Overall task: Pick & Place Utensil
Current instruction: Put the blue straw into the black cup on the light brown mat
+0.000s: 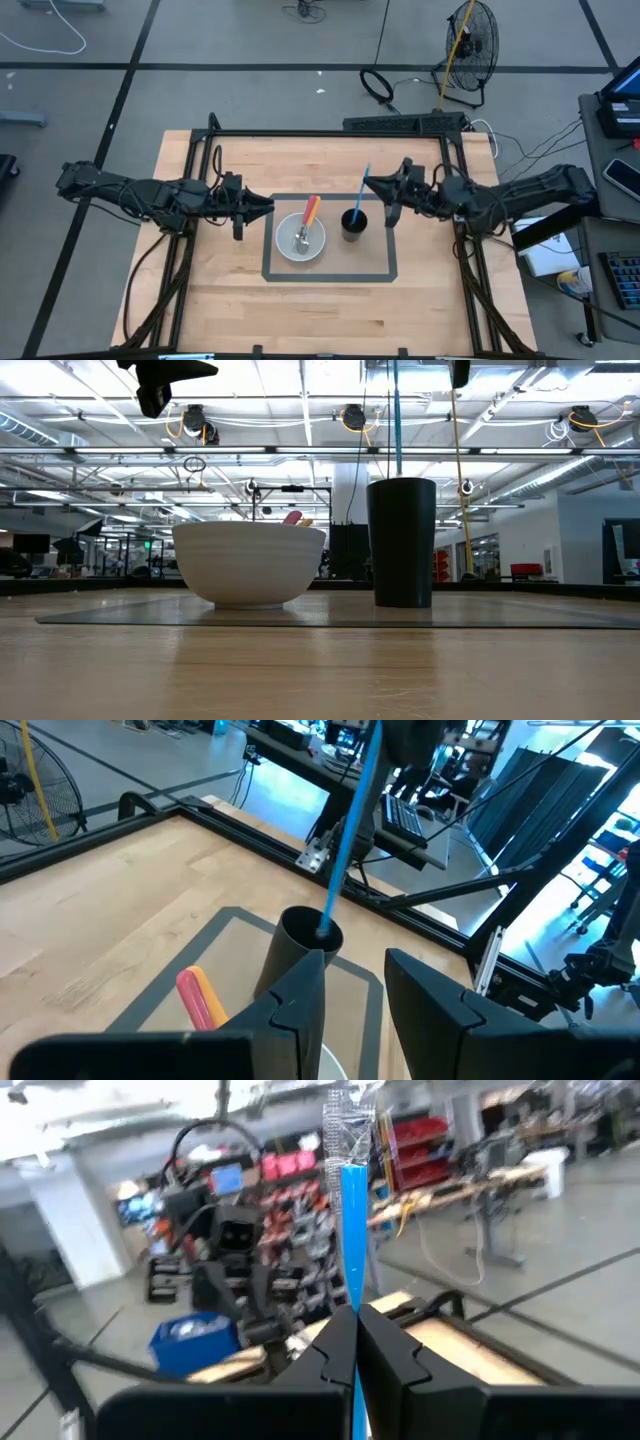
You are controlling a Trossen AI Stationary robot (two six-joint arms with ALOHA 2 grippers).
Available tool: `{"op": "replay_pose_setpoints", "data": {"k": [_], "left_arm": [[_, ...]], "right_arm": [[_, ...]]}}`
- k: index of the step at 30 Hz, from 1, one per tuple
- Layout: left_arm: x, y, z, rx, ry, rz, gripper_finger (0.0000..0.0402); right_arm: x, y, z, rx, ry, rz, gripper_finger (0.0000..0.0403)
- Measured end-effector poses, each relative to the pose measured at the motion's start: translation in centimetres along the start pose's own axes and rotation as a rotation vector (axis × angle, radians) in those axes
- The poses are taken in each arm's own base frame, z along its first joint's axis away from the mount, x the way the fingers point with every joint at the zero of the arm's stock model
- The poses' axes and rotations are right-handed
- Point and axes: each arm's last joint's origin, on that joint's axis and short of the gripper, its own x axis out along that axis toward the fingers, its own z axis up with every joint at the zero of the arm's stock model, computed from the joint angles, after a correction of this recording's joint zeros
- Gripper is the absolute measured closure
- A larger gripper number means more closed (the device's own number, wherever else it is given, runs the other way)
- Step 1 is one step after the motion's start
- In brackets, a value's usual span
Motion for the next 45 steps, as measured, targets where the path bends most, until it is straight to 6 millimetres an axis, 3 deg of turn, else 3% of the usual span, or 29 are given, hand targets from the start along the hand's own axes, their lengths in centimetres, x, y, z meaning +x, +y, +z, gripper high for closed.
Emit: {"op": "replay_pose_setpoints", "data": {"k": [6, 19, 37, 45], "left_arm": [[0.0, 0.0, 0.0, -0.004, 0.0, 0.0, 0.0289], [0.0, 0.0, 0.0, -0.009, -0.005, -0.001, 0.0289], [0.0, 0.0, 0.1, -0.009, -0.008, -0.001, 0.0289], [0.0, 0.0, 0.1, -0.009, -0.008, -0.001, 0.0289]], "right_arm": [[-0.8, -1.1, -3.1, 0.016, -0.045, -0.035, 0.0403], [-1.5, -2.3, -7.1, 0.006, 0.044, -0.072, 0.0403], [0.0, -2.3, -10.6, -0.027, 0.141, -0.099, 0.0403], [0.1, -2.3, -10.8, -0.017, 0.149, -0.1, 0.0402]]}}
